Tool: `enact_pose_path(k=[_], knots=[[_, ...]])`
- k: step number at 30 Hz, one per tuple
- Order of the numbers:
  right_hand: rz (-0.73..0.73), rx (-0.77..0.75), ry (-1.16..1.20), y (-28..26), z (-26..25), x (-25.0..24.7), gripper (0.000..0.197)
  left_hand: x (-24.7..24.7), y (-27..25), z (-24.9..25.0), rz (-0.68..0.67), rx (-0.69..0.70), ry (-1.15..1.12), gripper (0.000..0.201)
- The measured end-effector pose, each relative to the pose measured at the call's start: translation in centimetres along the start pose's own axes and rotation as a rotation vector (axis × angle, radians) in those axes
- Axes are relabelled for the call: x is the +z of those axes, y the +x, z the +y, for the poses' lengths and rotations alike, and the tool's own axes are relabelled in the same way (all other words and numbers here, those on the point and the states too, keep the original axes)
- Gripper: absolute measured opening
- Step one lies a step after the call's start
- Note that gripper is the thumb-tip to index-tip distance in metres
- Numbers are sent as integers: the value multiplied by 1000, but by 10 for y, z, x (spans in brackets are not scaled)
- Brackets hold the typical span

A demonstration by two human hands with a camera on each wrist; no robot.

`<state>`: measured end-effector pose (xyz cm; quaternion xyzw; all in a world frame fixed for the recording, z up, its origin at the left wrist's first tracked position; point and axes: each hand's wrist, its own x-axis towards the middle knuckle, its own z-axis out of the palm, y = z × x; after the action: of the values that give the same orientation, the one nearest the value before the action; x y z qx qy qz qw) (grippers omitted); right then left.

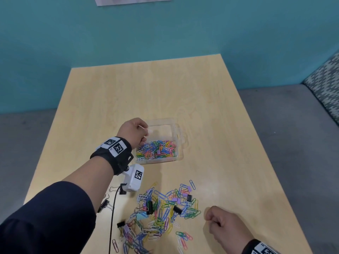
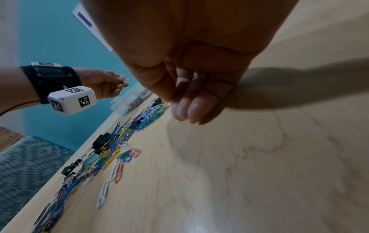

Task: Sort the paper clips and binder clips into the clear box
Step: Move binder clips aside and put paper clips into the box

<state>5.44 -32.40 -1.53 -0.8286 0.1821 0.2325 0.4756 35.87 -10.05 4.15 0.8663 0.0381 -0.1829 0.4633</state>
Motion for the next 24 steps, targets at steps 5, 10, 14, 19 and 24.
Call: enact_pose_path(k=[5,10,14,19,24], knots=[[3,7,-15,1,1,0,17,15,-9,5,-136,342,838,8],[-23,25,-10,2,-1,-2,17,42,-11,-2,-378,412,1170,13],[-28,37,-4,4,-2,-4,16,47,-9,-2,-394,444,1220,12],[-26,58,36,3,-2,-4,14,38,-7,-4,-380,435,1081,18],[-47,108,143,5,-9,-7,17,21,-10,-4,-307,227,593,13]])
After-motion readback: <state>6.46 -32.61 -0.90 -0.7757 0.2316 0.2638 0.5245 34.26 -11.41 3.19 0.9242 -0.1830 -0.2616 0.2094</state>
